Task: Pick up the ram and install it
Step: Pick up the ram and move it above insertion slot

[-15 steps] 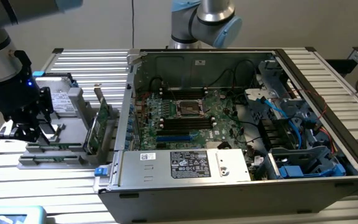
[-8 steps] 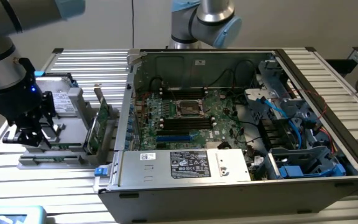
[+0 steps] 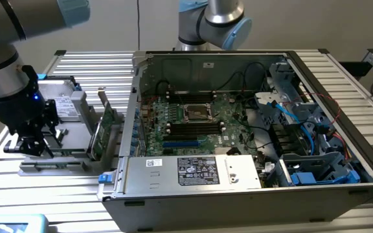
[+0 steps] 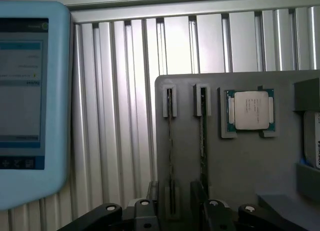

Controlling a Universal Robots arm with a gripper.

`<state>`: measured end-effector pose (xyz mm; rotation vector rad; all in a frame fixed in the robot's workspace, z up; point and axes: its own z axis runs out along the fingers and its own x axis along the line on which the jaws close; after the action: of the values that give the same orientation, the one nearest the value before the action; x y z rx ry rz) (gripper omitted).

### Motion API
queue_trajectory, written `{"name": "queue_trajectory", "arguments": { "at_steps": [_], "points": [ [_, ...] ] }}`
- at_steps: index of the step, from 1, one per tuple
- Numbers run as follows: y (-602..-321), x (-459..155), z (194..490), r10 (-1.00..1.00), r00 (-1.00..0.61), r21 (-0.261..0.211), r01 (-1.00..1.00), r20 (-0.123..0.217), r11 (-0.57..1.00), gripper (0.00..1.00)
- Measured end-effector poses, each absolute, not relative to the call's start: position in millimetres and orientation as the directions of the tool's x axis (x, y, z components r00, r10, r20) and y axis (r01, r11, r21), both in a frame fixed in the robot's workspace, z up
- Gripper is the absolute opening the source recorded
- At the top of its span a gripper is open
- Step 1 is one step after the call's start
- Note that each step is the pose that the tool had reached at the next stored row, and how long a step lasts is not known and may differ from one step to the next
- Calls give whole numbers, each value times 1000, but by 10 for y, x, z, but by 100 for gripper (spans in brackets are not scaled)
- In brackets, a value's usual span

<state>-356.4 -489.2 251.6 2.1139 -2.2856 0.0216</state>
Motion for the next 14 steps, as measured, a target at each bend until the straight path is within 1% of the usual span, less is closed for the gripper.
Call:
{"name": "queue_trajectory", "arguments": {
  "at_steps": [14],
  "points": [
    [-4909,-3587,2251,-998,-61,9,-998,30,61,38]
  ]
}}
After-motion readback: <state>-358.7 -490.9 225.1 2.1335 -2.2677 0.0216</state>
